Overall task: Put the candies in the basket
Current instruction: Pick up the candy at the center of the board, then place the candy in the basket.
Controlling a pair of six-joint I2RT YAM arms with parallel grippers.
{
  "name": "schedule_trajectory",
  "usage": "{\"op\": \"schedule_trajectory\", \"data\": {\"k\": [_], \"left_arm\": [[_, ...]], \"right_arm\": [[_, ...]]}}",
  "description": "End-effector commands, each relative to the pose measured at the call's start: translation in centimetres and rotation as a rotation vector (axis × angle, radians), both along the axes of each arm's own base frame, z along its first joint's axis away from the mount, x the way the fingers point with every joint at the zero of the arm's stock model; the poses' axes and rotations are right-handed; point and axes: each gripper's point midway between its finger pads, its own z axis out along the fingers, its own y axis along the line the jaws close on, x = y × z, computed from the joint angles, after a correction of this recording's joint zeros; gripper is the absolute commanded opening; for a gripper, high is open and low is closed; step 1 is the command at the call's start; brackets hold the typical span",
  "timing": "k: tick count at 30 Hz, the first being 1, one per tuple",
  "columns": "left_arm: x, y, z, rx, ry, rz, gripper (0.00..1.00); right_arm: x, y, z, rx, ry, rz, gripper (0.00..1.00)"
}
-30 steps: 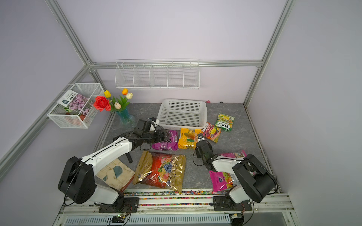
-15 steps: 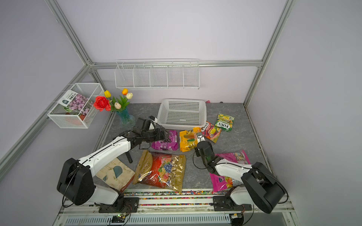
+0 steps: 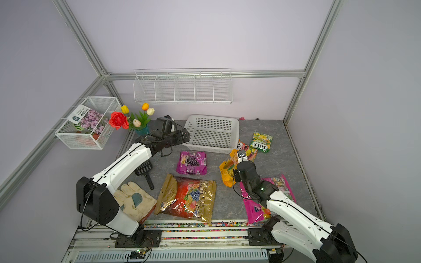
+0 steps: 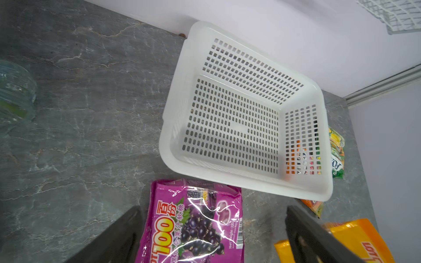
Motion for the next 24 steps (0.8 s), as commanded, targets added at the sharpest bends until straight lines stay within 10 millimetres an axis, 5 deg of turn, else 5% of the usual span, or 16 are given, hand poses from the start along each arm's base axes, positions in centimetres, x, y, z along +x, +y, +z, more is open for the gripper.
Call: {"op": "schedule_trajectory", "data": {"k": [1,13,24], "left_arm": [[0.6,0.3,-1.6,0.033,0.032,0.009,1.00],[4.1,0.1,-4.4,0.103,0.057,0.061,0.97],[8.2,1.8,-8.0,0.259,0.072,0.200,0.92]], "right_arm": [[0.0,-0.1,4.5,0.084,-0.082,-0.021,0.00],[2.2,2.8,13.1,0.242,-0.143,-0.001,0.00],[8.9,5.4,14.2,0.427,-0.195,-0.159,0.00]]}}
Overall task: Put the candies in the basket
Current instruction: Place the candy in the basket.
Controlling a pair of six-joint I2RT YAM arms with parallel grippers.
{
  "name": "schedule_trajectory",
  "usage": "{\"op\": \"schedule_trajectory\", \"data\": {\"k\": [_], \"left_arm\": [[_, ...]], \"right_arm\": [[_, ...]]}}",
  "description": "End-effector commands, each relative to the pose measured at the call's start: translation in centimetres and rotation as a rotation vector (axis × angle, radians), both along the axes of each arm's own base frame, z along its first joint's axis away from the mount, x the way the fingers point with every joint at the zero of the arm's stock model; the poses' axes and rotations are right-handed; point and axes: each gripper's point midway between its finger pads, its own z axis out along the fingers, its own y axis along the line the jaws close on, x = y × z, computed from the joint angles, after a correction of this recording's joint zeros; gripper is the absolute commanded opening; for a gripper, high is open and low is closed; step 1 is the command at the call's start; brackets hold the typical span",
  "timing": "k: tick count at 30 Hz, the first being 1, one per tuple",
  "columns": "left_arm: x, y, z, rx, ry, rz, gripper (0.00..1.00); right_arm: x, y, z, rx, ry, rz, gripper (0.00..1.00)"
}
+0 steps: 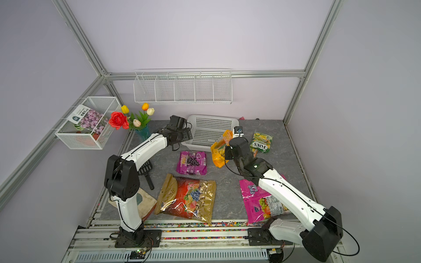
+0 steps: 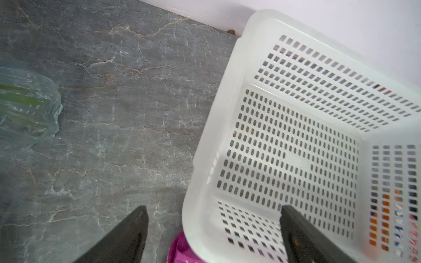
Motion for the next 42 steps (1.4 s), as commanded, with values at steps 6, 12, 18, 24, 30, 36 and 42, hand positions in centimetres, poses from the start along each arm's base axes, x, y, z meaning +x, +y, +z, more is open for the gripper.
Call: {"op": "schedule_trajectory", "data": {"k": [6,12,18,24,30,36,42], "left_arm": [[1.2,-0.8,-4.2,0.008,0.092,-0.018,0.86],[0.9,-2.1,-5.7,-0.018,0.129,-0.084,0.80],[0.5,-3.2,-6.6,0.010,0.157,-0.141,0.73],[0.0,-3.5,-7.3,0.046,0.192,-0.170,0.65],[-0.9,-4.3,-7.4,0.046,0.215,-0.202,0.63],[-2.6,-5.7,-7.4,0.051,0.245,-0.248,0.61],[-4.9,-7.2,-7.2,-0.035,0.280,-0.296,0.60]], "right_arm": [[6.9,0.6,2.3,0.186,-0.132,-0.212,0.00],[10.1,-0.8,-2.1,0.209,-0.039,-0.325,0.00],[9.8,-1.2,-2.0,0.271,-0.006,-0.315,0.00],[8.2,-1.5,1.5,0.339,-0.020,-0.249,0.00],[7.1,0.8,5.2,0.448,-0.040,-0.093,0.00],[7.7,1.3,5.1,0.490,-0.042,-0.098,0.00],[9.2,1.1,3.7,0.469,-0.055,-0.147,0.00]]}}
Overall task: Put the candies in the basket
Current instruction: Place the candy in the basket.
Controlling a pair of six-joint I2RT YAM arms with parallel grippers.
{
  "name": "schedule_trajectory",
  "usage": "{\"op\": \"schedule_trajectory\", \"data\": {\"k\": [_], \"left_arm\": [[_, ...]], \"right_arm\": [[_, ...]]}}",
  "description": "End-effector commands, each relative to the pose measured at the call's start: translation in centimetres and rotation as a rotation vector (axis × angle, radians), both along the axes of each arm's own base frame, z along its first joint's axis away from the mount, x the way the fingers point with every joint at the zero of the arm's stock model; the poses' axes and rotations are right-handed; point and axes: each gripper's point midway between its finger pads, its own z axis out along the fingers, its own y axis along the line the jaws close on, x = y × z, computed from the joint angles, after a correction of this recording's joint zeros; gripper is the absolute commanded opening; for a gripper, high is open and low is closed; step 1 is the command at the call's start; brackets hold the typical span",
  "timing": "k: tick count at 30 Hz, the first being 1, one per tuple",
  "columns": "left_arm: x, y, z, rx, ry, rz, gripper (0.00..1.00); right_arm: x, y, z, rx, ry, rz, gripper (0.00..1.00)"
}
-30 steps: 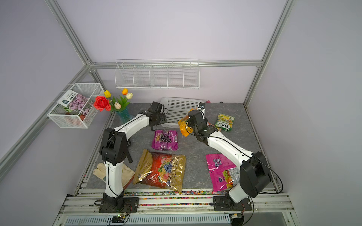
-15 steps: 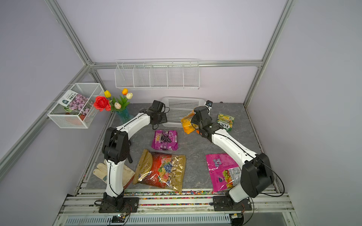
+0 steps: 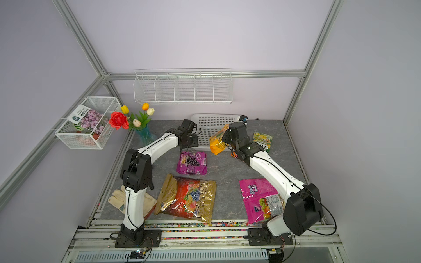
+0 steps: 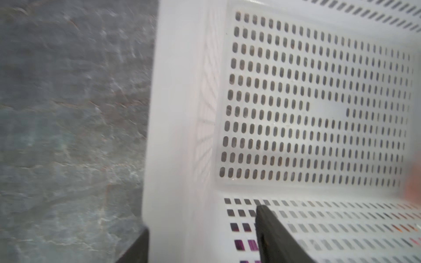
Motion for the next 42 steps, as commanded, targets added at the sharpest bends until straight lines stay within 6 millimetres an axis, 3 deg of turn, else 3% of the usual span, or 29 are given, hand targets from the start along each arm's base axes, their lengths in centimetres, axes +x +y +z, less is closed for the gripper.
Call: {"op": "schedule_trajectory", "data": {"k": [1,5,14,23,29,35,42], "left_arm": [[-3.2,-1.6,-0.8,-0.052,0.095,-0.078,0.60],[-4.2,-2.5,-0.2,-0.105,0.114,-0.112,0.61],[-5.5,-2.5,0.0,-0.095,0.158,-0.164,0.56],[-7.3,-2.2,-1.9,-0.022,0.289,-0.295,0.48],[-7.7,-1.9,-1.4,-0.028,0.317,-0.340,0.47],[-7.9,0.2,-1.2,-0.030,0.358,-0.321,0.46],[-7.8,0.2,-0.2,-0.077,0.345,-0.331,0.49]], "right_arm": [[2.1,0.2,3.9,0.080,-0.146,-0.056,0.00],[3.6,-0.2,2.3,0.047,-0.153,-0.114,0.00],[7.3,1.5,-2.6,0.040,-0.104,-0.139,0.00],[8.0,3.7,-5.7,0.023,-0.100,-0.087,0.00],[8.2,5.2,-6.4,0.079,-0.174,-0.031,0.00],[8.2,5.6,-7.1,0.106,-0.156,-0.022,0.00],[9.1,6.2,-4.6,0.168,-0.182,-0.022,0.00]]}}
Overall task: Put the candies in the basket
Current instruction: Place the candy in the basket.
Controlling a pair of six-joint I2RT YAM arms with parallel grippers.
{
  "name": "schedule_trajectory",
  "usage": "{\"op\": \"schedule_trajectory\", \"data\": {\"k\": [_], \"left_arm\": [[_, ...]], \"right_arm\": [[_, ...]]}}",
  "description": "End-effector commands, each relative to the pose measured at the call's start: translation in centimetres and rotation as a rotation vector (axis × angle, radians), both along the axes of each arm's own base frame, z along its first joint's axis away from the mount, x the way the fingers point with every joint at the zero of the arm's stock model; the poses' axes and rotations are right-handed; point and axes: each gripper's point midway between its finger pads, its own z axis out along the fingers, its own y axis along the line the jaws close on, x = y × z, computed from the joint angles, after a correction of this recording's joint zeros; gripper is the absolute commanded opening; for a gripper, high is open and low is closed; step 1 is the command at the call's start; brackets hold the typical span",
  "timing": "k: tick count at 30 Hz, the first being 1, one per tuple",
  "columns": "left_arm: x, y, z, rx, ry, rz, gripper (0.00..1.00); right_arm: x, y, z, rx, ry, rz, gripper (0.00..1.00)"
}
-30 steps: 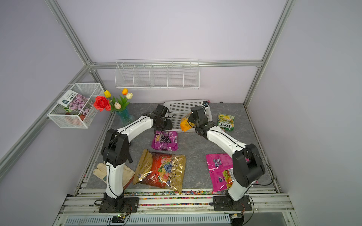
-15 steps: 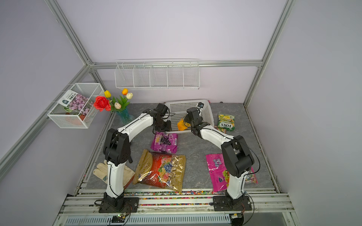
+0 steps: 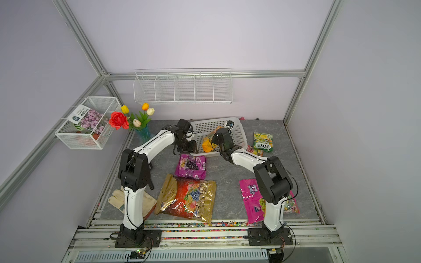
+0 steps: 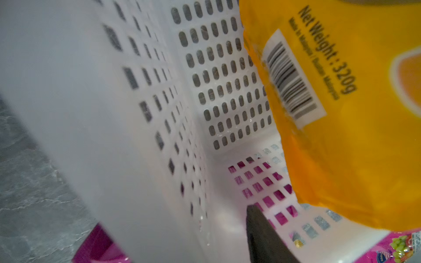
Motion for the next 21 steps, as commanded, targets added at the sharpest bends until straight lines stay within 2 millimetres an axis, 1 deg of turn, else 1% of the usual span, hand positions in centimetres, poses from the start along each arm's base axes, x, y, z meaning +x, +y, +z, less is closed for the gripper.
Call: {"op": "schedule_trajectory", "data": {"k": [1,3,5,8,11,12,15,18,21], "left_arm": [[-1.8,0.3,-0.2,0.008,0.062,-0.045,0.49],[-1.8,0.6,-0.3,0.012,0.071,-0.042,0.49],[-1.7,0.7,-0.1,0.008,0.067,-0.040,0.51],[-1.5,1.0,0.9,-0.005,0.043,-0.028,0.58],[-1.1,1.5,1.8,-0.018,0.023,-0.014,0.65],[-1.0,1.6,2.1,-0.021,0.017,-0.008,0.67],[-1.0,2.0,3.0,-0.034,0.004,0.006,0.70],[-1.3,2.1,3.6,-0.051,-0.009,0.002,0.71],[-1.6,2.0,3.8,-0.059,-0.008,-0.002,0.71]], "right_arm": [[1.7,1.3,5.2,0.152,-0.133,-0.012,0.00],[2.4,2.0,6.0,0.206,-0.155,-0.011,0.00],[2.9,2.8,6.7,0.239,-0.180,-0.013,0.00],[3.4,4.1,7.8,0.277,-0.219,-0.009,0.00],[3.8,5.3,7.9,0.280,-0.236,0.002,0.00],[3.9,5.6,7.6,0.271,-0.243,0.008,0.00],[4.3,5.9,5.9,0.221,-0.251,0.012,0.00],[4.6,5.4,2.9,0.161,-0.226,0.014,0.00],[4.7,5.3,-0.5,0.108,-0.151,0.048,0.00]]}}
